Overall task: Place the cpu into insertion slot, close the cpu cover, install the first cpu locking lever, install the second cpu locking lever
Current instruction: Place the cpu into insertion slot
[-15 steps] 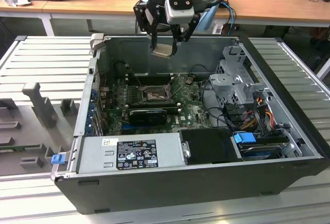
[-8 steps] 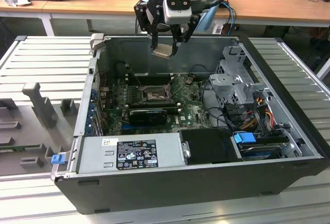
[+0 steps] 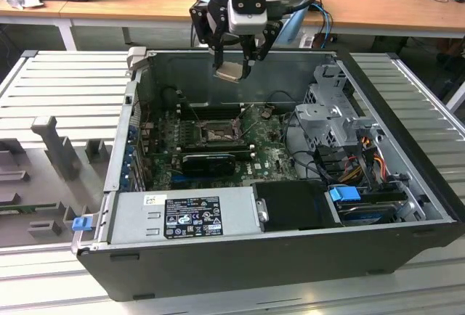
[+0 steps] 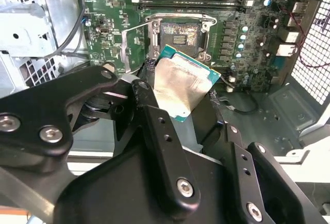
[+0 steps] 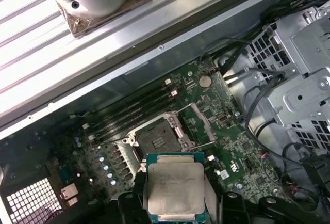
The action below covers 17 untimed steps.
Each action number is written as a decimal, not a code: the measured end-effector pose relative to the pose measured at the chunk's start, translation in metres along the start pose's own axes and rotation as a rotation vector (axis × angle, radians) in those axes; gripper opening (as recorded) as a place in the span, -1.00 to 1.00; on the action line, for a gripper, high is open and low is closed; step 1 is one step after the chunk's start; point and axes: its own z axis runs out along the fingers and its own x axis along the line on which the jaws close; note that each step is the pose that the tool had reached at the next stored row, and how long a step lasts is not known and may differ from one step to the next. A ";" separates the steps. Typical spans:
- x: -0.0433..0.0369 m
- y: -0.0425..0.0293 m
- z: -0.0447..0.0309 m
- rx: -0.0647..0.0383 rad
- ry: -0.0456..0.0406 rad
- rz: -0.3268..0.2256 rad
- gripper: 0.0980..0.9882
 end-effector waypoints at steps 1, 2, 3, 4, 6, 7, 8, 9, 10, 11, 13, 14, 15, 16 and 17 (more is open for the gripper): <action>0.0000 0.0000 0.0000 0.000 -0.0007 0.008 -0.03; 0.0000 0.0000 0.0001 0.000 -0.0013 0.014 -0.03; 0.0000 0.0000 0.0000 0.000 -0.0016 0.019 -0.03; 0.0000 0.0000 0.0001 0.000 -0.0023 0.026 -0.03; 0.0000 0.0000 0.0001 -0.001 -0.0032 0.036 -0.03; 0.0000 0.0000 0.0001 -0.001 -0.0039 0.043 -0.03; 0.0000 0.0000 0.0001 -0.001 -0.0045 0.051 -0.03; 0.0000 0.0000 0.0002 -0.001 -0.0051 0.057 -0.03; 0.0000 0.0000 0.0002 -0.001 -0.0059 0.067 -0.03; 0.0000 0.0000 0.0002 -0.001 -0.0064 0.072 -0.03; 0.0000 0.0000 0.0003 -0.002 -0.0077 0.086 -0.03; 0.0000 0.0000 0.0003 -0.002 -0.0083 0.093 -0.03; 0.0000 0.0000 0.0003 -0.002 -0.0088 0.099 -0.03; 0.0000 0.0000 0.0004 -0.002 -0.0092 0.103 -0.03; 0.0000 0.0000 0.0004 -0.002 -0.0099 0.111 -0.03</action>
